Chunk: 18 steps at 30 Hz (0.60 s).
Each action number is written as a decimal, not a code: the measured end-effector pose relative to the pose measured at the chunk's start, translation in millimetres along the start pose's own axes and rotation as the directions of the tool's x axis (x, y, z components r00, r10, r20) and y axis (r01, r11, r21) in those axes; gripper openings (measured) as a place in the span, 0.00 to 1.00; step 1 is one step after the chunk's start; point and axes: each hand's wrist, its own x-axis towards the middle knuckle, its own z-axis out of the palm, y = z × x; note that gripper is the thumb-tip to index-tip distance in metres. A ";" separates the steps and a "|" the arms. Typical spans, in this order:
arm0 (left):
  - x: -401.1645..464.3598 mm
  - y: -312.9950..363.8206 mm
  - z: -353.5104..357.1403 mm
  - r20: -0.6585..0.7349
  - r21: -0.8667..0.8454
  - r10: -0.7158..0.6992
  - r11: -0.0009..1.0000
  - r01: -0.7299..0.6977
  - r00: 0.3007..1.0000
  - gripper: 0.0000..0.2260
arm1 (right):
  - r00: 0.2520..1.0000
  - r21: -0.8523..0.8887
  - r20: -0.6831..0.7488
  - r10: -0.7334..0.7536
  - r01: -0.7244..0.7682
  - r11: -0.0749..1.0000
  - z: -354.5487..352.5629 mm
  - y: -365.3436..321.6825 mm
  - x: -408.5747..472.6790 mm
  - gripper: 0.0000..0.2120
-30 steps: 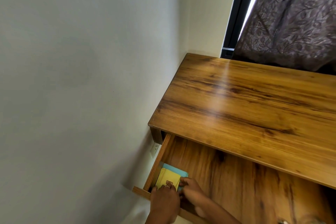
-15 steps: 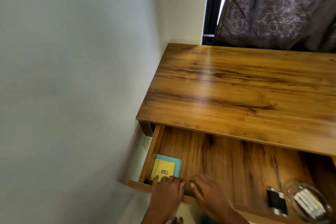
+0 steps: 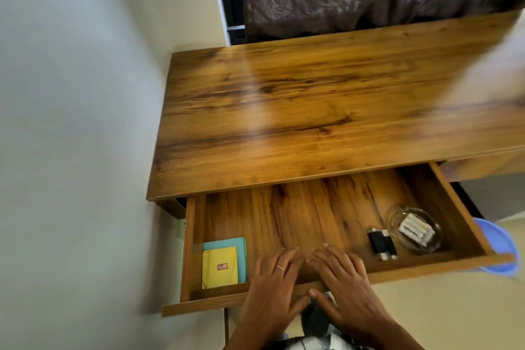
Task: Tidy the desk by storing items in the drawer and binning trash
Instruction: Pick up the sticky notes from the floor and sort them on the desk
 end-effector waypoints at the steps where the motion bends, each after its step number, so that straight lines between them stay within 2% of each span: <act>1: 2.4 -0.9 2.5 -0.035 0.026 0.020 0.999 -0.020 0.999 0.29 | 1.000 -0.004 -0.005 -0.006 0.006 1.000 1.1 0.0 0.0 0.24; 7: 17.7 -7.8 5.9 -0.157 0.124 0.107 0.988 -0.088 0.982 0.34 | 0.999 -0.004 -0.033 -0.033 0.033 0.999 4.9 8.6 8.6 0.25; 13: 39.7 -17.0 -4.6 -0.234 0.093 0.030 0.996 -0.008 0.972 0.41 | 0.995 -0.096 -0.030 -0.100 0.096 0.991 6.8 19.5 37.9 0.27; 18: 65.7 -26.5 -25.2 -0.294 0.082 -0.031 0.995 0.058 0.955 0.48 | 0.983 -0.138 -0.084 -0.165 0.152 0.979 1.6 32.0 72.9 0.33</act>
